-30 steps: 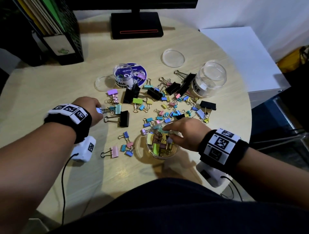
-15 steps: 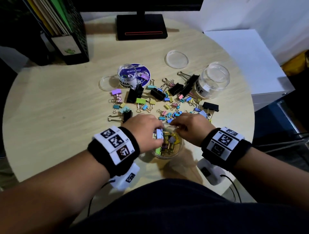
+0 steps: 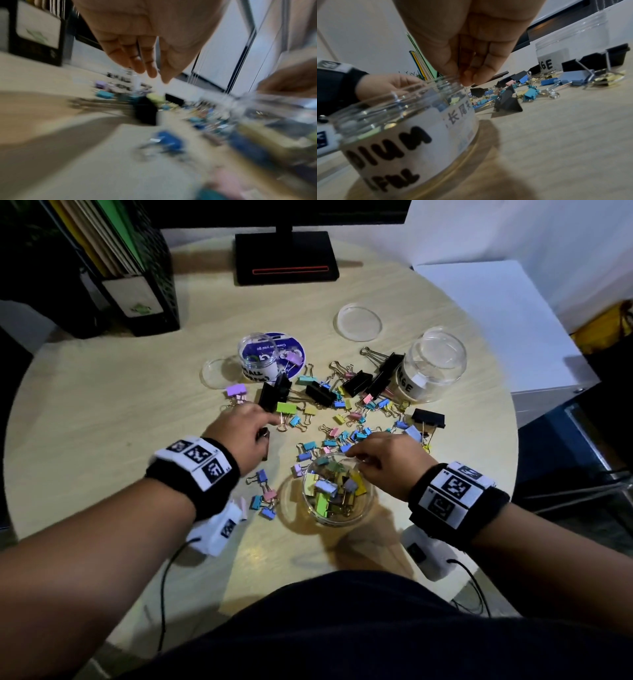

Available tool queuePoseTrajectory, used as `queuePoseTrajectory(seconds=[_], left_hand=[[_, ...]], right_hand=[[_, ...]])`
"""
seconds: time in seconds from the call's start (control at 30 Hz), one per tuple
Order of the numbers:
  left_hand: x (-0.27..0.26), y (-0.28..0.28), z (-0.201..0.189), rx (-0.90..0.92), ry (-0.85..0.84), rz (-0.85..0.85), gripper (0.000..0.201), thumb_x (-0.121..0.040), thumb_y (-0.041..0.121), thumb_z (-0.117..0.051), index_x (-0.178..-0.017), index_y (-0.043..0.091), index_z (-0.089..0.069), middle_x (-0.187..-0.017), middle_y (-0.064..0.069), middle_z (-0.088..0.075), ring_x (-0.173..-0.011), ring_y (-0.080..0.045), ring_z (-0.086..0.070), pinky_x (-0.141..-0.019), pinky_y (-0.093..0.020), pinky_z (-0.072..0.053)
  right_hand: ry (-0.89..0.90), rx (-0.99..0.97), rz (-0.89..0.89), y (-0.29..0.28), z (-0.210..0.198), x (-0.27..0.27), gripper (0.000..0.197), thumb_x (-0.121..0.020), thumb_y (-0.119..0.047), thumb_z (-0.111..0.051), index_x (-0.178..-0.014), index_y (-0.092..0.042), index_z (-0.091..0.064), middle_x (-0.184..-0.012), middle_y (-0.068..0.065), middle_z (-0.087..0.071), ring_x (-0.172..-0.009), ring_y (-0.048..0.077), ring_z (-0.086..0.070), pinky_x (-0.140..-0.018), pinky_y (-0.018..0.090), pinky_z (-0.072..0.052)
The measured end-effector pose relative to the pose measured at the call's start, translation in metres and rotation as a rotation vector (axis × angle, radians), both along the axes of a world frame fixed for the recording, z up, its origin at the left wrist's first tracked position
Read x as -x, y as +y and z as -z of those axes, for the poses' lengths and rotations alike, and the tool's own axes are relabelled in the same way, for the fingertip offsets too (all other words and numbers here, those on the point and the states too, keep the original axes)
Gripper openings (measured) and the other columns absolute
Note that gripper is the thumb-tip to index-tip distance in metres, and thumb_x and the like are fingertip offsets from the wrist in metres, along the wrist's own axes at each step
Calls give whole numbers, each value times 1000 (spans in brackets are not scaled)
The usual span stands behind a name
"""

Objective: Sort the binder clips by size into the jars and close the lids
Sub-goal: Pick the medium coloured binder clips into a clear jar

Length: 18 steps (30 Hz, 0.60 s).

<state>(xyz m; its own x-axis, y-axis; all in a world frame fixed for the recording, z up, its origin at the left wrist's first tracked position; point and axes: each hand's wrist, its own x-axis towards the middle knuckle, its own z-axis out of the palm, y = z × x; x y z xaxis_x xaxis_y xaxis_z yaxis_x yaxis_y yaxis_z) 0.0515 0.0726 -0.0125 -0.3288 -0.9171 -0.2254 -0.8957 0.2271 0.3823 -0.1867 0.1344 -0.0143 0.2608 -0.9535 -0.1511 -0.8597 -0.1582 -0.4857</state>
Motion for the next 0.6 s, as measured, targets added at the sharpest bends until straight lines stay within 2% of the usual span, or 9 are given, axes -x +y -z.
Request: queuePoseTrajectory(seconds=[0.07,0.13,0.23,0.4,0.5,0.6], left_hand=[[-10,-14,7,-36,-132,11,40,-86,19,-57,-124,31,-54,-126,2,-50,-116,-21,-45,-97,-35,-39],[-15,-21,12,-57,-174,20,40,-84,25,-62,-123,29,-57,-122,1,-53,-112,-21,-49,-91,-29,-40],[-15,-26,16,-35,-150,1,34,-83,31,-66,-116,25,-62,-116,0,-58,-107,-21,-53,-87,-28,-42],[-15,-34,23,32,-117,8,19,-85,27,-63,-100,18,-69,-104,-4,-64,-99,-23,-56,-82,-28,-43],[-16,-34,26,0,-93,-3,32,-80,24,-68,-112,21,-64,-113,-3,-57,-105,-23,-54,-88,-30,-43],[-16,-36,28,-26,-112,17,44,-83,23,-65,-126,24,-56,-126,-2,-53,-115,-21,-49,-95,-29,-39]], right_hand=[[3,0,-3,0,0,-1,32,-82,-4,-58,-111,-14,-68,-106,9,-69,-93,25,-64,-83,30,-48],[18,0,-6,0,0,-1,32,-83,-5,-58,-112,-15,-68,-106,8,-68,-94,25,-63,-84,30,-48],[24,-13,-8,-1,-1,-1,32,-83,-6,-58,-113,-14,-67,-107,8,-68,-95,24,-63,-84,28,-46],[36,-27,-53,-2,0,-9,31,-85,-10,-58,-115,-14,-66,-107,6,-67,-92,19,-62,-78,19,-37],[9,-20,-65,-5,2,-16,32,-84,-9,-58,-114,-14,-66,-103,8,-68,-90,22,-62,-81,24,-45],[4,-25,-83,-10,2,-19,33,-83,-9,-58,-114,-13,-66,-103,8,-68,-90,23,-63,-82,32,-50]])
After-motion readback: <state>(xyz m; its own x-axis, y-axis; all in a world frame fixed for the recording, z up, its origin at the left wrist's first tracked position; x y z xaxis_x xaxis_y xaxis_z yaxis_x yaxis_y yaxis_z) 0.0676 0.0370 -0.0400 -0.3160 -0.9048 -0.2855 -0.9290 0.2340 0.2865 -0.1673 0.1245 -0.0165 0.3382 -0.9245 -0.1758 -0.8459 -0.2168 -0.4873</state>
